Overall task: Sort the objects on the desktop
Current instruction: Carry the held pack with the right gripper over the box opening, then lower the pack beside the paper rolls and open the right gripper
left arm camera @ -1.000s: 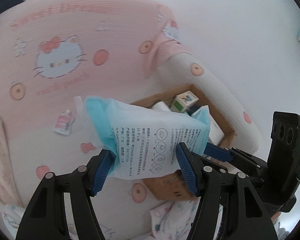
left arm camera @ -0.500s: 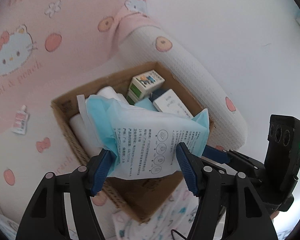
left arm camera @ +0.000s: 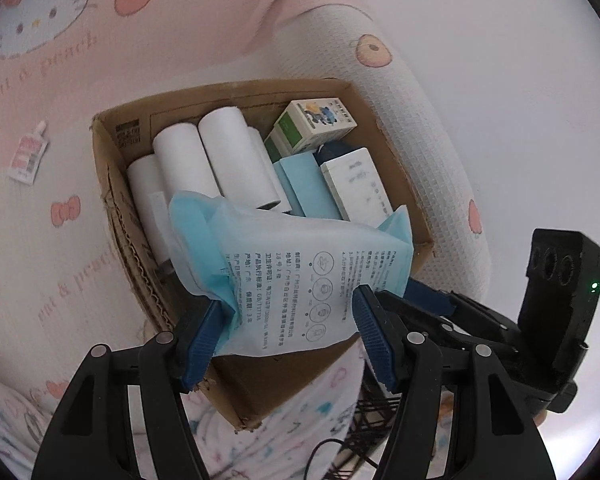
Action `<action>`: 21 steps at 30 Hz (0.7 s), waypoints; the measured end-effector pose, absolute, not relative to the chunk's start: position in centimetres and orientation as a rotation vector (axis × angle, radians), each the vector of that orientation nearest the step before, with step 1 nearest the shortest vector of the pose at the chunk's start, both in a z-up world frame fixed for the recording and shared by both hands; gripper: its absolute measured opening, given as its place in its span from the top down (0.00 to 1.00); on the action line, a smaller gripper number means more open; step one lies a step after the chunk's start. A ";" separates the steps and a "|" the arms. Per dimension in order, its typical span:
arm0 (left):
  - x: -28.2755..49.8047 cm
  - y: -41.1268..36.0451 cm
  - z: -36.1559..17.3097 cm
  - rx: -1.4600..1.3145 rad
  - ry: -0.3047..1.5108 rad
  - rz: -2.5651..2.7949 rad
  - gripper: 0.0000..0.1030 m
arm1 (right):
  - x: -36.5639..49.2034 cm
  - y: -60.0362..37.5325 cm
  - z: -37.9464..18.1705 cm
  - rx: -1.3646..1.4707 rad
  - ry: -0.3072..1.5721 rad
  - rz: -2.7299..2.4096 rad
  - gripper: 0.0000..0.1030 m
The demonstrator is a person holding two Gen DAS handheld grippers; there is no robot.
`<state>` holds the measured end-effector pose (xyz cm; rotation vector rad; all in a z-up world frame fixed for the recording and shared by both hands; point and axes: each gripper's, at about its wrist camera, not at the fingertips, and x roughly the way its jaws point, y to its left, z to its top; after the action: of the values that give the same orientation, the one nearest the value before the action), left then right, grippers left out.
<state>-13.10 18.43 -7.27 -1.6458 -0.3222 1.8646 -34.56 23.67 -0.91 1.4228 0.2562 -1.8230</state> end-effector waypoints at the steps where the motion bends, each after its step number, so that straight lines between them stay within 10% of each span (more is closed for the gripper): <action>1: -13.3 18.4 -7.4 -1.666 -0.345 1.855 0.35 | -34.8 23.6 -1.0 1.439 0.258 -1.812 0.53; 21: -13.5 20.3 -12.8 -1.819 -0.375 1.758 0.35 | -38.2 22.0 -3.8 1.627 0.433 -1.696 0.53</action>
<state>-13.53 20.31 -12.83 -1.8190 -0.3749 1.7580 -38.24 21.96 -3.79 1.6271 0.4328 -1.6957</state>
